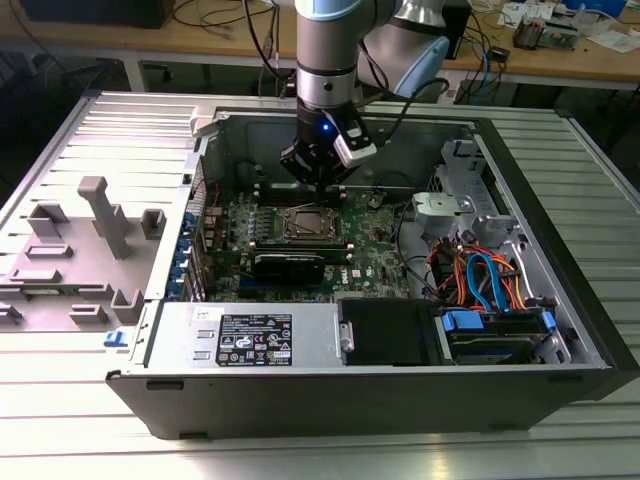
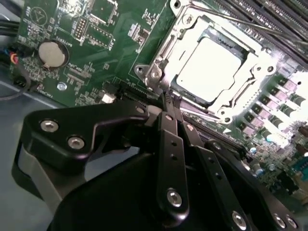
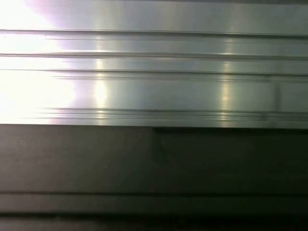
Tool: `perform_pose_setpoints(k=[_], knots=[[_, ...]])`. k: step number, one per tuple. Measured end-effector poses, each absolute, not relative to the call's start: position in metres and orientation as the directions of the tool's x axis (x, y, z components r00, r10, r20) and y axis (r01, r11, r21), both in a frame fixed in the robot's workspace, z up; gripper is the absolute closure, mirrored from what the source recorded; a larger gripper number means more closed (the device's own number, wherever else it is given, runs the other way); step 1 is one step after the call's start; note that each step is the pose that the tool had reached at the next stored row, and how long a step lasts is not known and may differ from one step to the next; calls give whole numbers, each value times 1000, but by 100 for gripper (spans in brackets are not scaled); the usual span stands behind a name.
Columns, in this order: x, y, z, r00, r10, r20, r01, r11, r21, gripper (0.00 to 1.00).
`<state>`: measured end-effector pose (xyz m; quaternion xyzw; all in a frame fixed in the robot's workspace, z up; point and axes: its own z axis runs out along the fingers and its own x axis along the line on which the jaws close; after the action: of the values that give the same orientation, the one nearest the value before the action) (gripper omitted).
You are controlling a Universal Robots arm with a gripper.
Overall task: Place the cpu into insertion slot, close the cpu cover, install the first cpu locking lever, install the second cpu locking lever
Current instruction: 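Install the first cpu locking lever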
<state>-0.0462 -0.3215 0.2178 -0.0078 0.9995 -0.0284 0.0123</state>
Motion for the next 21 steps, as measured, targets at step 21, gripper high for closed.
perform_pose_setpoints(k=[21], knots=[[-46, -332, 222, -1000, -15, -26, -14, 1000, -26, 89]])
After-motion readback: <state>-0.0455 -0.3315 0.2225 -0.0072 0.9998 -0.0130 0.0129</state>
